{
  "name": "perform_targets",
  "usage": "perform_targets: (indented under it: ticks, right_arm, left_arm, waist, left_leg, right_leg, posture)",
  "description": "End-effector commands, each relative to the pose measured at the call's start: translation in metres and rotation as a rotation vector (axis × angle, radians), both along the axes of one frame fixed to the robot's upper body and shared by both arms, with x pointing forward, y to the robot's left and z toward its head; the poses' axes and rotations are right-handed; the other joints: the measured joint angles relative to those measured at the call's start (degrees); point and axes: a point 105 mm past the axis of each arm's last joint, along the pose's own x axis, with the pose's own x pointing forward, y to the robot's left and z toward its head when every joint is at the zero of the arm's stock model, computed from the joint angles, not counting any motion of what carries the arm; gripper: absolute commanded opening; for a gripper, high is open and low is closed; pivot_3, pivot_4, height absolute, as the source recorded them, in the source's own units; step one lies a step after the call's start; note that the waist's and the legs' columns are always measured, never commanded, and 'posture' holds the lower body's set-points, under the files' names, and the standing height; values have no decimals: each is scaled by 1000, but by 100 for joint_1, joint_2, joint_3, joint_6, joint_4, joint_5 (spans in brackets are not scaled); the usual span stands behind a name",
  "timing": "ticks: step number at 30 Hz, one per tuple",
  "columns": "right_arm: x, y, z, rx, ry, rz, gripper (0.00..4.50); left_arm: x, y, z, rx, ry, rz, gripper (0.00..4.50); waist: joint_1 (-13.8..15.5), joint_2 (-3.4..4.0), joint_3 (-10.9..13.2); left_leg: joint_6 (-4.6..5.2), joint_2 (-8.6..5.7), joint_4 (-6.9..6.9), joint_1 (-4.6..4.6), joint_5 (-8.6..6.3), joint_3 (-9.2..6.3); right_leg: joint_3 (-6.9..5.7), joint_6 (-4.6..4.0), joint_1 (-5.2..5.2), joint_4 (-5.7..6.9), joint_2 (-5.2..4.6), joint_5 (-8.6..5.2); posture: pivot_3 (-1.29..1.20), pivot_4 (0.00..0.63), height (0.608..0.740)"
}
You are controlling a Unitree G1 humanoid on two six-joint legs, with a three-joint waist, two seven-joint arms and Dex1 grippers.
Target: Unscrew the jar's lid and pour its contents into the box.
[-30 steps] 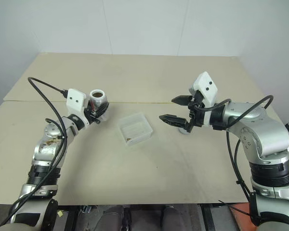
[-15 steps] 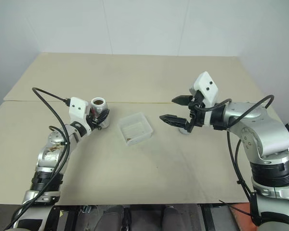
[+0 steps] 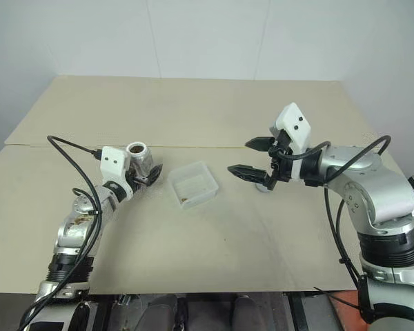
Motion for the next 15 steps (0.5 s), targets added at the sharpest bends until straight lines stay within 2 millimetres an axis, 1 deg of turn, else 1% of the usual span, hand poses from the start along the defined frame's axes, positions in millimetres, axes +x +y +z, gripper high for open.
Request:
perform_targets:
  ticks: [1,4,8,12,15]
  right_arm:
    - [-4,5,14,-1,-71,26,4500]
    - [-4,6,14,-1,-71,29,4500]
    - [-4,6,14,-7,-73,28,4500]
    - [-5,5,12,-12,-69,28,4500]
    - [-6,5,10,-15,-69,23,4500]
  left_arm:
    - [-5,2,15,-5,-53,8,4472]
    - [-7,2,15,0,-54,7,4472]
    - [-16,3,14,28,-37,-24,4472]
    - [-35,3,14,60,-16,-94,4472]
    - [-48,6,15,91,3,-128,4472]
  waist:
    - [-1,0,0]
    - [1,0,0]
    - [-4,0,0]
    - [-14,0,0]
    - [-13,0,0]
  left_leg:
    - [1,0,0,0,-1,0]
    - [4,0,0,1,-2,-1]
    - [3,0,-1,1,-2,-2]
    - [0,2,-10,3,-1,-3]
    - [5,3,-11,5,-3,-7]
  right_leg:
    - [0,0,0,0,0,0]
    - [0,-1,1,1,0,0]
    - [0,-1,0,-1,0,0]
    - [4,-1,-4,-1,0,0]
    - [4,-2,-3,-1,0,0]
  posture:
    - [0,150,740]
    - [0,150,740]
    - [0,150,740]
    - [0,150,740]
    - [0,150,740]
